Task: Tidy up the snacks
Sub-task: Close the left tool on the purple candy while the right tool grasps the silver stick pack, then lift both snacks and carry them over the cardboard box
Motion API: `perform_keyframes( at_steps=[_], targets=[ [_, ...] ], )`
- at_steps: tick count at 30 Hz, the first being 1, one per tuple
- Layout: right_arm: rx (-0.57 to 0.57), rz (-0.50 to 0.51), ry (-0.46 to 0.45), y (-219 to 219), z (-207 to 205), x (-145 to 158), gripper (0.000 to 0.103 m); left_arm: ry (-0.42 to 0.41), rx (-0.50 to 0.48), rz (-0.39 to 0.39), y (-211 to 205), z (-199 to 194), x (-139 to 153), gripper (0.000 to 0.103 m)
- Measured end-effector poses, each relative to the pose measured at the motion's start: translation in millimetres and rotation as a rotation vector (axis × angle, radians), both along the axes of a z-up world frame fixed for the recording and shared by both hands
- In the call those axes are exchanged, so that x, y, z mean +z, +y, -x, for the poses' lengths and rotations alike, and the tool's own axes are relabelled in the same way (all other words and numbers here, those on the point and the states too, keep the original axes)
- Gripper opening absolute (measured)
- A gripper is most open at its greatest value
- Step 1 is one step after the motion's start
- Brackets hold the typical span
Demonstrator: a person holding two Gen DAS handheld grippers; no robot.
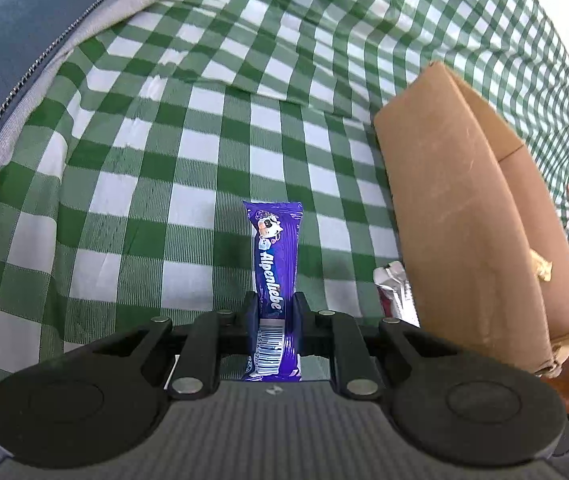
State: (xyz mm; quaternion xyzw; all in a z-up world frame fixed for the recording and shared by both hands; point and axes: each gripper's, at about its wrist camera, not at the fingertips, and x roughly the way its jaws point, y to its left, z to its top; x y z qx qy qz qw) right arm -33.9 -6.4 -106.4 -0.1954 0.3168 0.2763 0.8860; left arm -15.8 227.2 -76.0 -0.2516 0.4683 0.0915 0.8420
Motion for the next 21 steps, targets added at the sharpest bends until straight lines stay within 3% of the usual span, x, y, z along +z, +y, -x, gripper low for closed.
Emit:
perform_keyframes(
  at_steps=[6,13,21],
  targets=[
    [-0.008,-0.023,-0.058,-4.5,3.6,25.3,0.019,-0.056,0.050,-0.041,0.2,1.8,15.8,0.018],
    [-0.032,-0.141,-0.141,-25.0,-4.8,89.4,0.020,-0.173,0.072,-0.098,-7.1,4.9,43.3,0.018],
    [-0.109,-0.225,-0.281,-70.5,-63.5,149.7,0.019,-0.257,0.087,-0.100,-16.4,4.6,61.9,0.018]
  ],
)
